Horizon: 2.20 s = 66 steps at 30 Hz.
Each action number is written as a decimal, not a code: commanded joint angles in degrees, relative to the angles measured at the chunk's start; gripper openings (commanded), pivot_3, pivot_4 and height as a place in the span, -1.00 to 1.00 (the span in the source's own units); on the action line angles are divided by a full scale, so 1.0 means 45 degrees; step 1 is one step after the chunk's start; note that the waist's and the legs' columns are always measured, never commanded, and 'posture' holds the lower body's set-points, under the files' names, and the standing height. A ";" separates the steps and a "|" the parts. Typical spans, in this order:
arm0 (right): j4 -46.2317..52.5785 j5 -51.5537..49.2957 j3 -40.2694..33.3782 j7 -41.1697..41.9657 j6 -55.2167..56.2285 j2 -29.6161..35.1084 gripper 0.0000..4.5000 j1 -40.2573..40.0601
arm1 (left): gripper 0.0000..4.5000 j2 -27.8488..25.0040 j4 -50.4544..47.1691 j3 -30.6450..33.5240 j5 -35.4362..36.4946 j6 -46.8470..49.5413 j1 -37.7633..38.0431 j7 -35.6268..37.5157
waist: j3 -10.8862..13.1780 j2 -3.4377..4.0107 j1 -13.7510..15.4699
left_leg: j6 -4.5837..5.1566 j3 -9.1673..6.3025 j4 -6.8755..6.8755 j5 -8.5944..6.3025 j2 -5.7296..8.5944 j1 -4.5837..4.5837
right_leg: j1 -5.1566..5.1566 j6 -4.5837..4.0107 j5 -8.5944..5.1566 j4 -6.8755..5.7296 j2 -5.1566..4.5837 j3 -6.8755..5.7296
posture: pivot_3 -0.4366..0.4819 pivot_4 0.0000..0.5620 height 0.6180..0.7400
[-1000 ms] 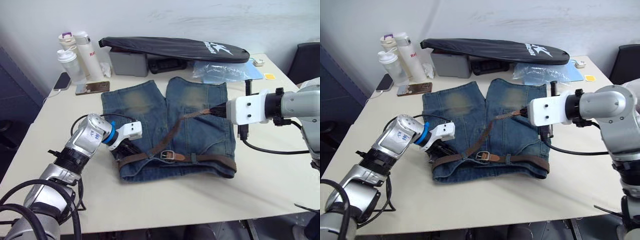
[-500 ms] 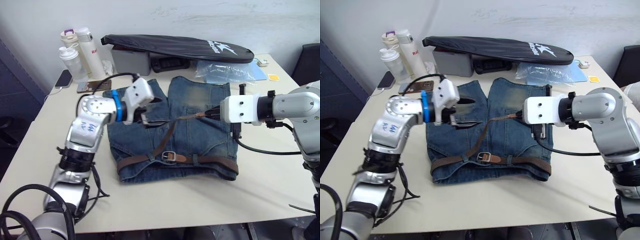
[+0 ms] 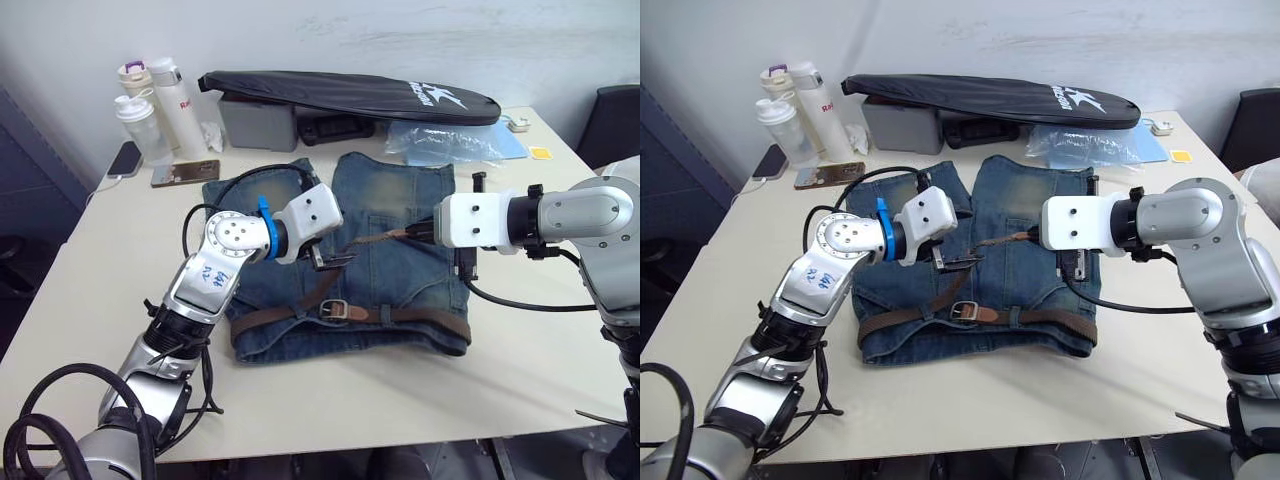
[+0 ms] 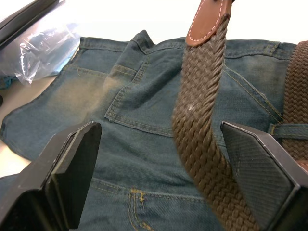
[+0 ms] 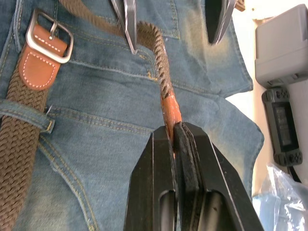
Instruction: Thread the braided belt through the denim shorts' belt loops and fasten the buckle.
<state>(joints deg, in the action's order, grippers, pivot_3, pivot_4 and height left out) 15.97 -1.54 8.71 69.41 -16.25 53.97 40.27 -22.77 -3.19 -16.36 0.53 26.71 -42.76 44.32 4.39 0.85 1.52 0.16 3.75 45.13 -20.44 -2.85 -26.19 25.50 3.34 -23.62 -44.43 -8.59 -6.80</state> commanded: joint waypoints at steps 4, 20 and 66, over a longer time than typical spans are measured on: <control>0.0616 -0.0117 -0.0241 -0.0183 0.0046 -0.0029 -1.00 0.0376 | -0.02 0.0353 0.0380 0.0297 0.0093 -0.0464 -0.0109 -0.0315 | 0.0004 -0.0006 0.0003 | 0.0000 0.0006 0.0001 0.0000 0.0007 -0.0003 | 0.0000 0.0001 0.0001 -0.0001 -0.0004 -0.0014 | -0.05 -0.47 -0.93; 0.1477 -0.2130 -0.1388 -0.0301 -0.2843 0.0056 0.06 0.0097 | -1.00 0.0365 0.0334 0.0759 0.0494 0.0331 0.0331 -0.0686 | 0.0003 -0.0005 0.0005 | 0.0001 0.0004 0.0002 0.0000 -0.0001 -0.0003 | 0.0000 0.0001 0.0001 -0.0007 -0.0011 -0.0079 | -0.05 -0.47 -0.93; 0.1808 0.3732 0.2782 -0.5917 0.0765 -0.3817 -0.49 -0.5373 | -1.00 -0.1240 -0.1526 0.1835 0.1507 0.4242 0.2149 -0.1909 | -0.0011 -0.0089 -0.0014 | -0.0060 -0.0004 0.0018 0.0017 -0.0091 0.0005 | 0.0037 0.0003 0.0000 -0.0098 0.0004 -0.0005 | -0.05 -0.47 -0.93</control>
<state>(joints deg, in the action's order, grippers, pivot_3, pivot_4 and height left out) 22.13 14.87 22.26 44.48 -13.64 38.06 16.06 -27.68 -8.64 -9.92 6.72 46.19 -32.99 35.84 4.34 0.45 1.46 -0.12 3.74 45.21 -20.36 -3.29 -26.19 25.70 3.35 -23.62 -44.86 -8.57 -6.83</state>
